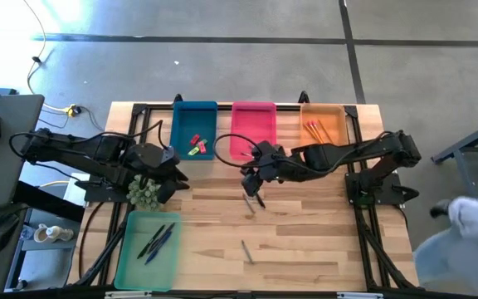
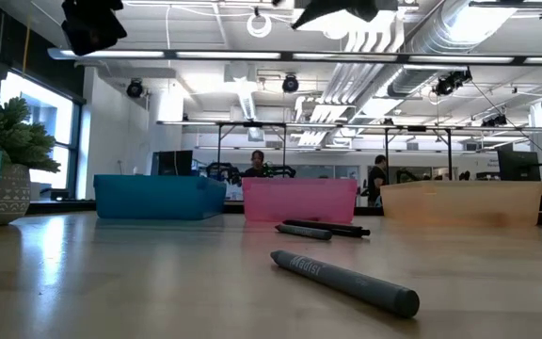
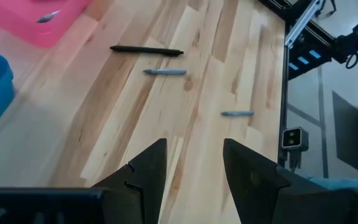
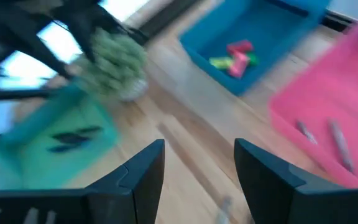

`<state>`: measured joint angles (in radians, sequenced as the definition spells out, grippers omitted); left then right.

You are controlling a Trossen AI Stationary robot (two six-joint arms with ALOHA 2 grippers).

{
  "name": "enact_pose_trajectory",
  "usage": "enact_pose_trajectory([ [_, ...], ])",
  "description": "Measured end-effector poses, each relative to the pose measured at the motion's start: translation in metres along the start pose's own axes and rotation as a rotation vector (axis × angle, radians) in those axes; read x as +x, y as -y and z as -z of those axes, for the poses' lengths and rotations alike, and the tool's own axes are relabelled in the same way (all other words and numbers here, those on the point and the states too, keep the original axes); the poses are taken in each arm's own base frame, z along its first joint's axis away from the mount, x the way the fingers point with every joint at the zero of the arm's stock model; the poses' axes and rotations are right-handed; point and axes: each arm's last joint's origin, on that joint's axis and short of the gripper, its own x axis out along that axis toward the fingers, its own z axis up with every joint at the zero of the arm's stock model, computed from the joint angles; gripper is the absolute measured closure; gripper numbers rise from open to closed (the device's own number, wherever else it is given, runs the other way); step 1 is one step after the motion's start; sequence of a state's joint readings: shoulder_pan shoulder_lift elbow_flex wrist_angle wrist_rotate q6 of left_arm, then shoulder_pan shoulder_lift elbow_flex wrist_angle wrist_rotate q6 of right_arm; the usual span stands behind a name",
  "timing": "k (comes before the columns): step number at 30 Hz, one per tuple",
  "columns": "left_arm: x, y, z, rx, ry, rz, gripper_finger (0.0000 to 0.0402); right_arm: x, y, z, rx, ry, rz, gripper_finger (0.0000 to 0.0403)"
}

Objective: Sort crayons/erasers/pens/pencils in bins
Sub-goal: Put the top gray crayon into the transparent red bin

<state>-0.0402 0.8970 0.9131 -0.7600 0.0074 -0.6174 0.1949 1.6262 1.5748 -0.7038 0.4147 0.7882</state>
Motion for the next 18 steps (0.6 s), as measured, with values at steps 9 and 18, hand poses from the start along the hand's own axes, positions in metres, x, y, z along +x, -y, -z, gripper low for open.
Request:
enact_pose_trajectory([
  [9,0.000,-0.007,0.007,-0.001,-0.048,-0.098,0.0257,0.044,-0.004,0.031,0.039,-0.270,0.074,0.0217],
  [18,-0.002,-0.016,0.014,-0.045,-0.081,-0.254,0.0257,0.086,-0.009,0.068,0.143,-0.440,0.141,0.0218],
])
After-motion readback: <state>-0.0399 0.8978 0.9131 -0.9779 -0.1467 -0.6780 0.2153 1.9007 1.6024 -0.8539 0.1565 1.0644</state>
